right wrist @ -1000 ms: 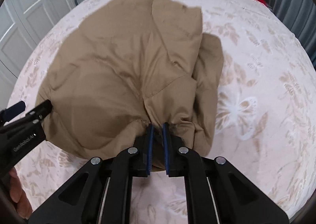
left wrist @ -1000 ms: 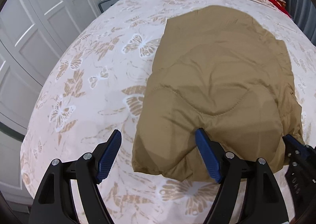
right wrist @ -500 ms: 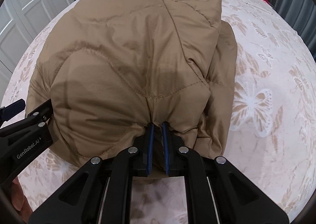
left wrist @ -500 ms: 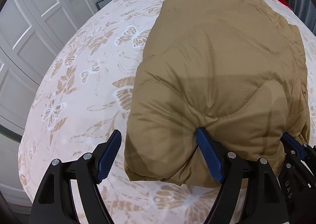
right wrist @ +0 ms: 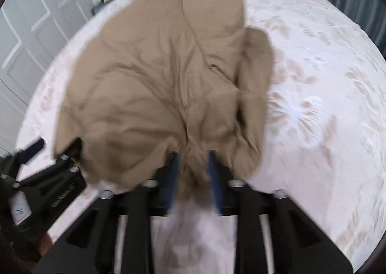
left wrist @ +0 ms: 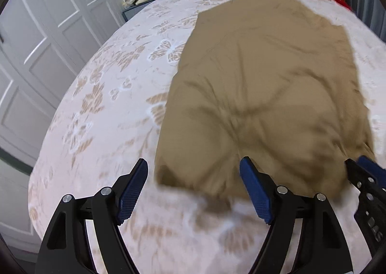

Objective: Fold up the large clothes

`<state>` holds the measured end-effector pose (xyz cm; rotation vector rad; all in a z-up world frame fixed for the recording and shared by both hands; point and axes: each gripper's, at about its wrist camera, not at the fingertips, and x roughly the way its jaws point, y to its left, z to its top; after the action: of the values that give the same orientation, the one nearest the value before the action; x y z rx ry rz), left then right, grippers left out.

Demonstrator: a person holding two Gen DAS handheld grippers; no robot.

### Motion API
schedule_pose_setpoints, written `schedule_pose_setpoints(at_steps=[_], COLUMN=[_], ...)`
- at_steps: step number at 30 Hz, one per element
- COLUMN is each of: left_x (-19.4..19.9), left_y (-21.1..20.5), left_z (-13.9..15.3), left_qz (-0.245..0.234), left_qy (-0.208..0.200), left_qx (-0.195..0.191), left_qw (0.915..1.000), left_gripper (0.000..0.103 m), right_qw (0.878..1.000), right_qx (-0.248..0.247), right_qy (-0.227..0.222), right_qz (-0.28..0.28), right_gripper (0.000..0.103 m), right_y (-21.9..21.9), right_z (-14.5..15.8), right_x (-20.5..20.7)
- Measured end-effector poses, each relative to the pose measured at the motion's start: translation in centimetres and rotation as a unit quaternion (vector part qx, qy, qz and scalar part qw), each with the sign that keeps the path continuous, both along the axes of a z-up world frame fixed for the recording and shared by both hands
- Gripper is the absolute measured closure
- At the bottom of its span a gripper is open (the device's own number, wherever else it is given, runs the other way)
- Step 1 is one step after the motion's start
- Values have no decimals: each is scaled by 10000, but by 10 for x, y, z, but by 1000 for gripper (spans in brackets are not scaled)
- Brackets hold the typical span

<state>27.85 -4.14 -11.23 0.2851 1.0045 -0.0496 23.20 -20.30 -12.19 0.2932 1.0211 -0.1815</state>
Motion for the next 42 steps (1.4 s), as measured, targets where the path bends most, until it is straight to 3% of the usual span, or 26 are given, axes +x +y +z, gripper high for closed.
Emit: schedule_pose_setpoints(at_steps=[2, 8, 13, 18, 26, 42], left_x=[-21, -91, -143, -178, -203, -217], left_y=[7, 28, 39, 47, 55, 72], left_z=[9, 14, 17, 23, 23, 33], left_qz=[51, 243, 209, 182, 217, 406], left_qy=[-31, 31, -131, -403, -518, -734], left_qx=[-150, -303, -283, -261, -256, -229], left_qw=[9999, 9992, 9993, 9987, 9981, 9962], left_gripper=[26, 21, 21, 21, 21, 22], right_qw=[9996, 9958, 9932, 9931, 9919, 9910], right_qx=[-188, -831, -1007, -965, -1019, -981], right_qy=[-196, -380, -586, -668, -742, -902], right_qz=[-5, 59, 83, -63, -136, -126], right_gripper=[44, 25, 19, 19, 19, 19], right_y=[8, 42, 57, 64, 75, 90], right_z=[17, 35, 43, 38, 36, 44], right_x=[-31, -112, -161, -191, -218, -230])
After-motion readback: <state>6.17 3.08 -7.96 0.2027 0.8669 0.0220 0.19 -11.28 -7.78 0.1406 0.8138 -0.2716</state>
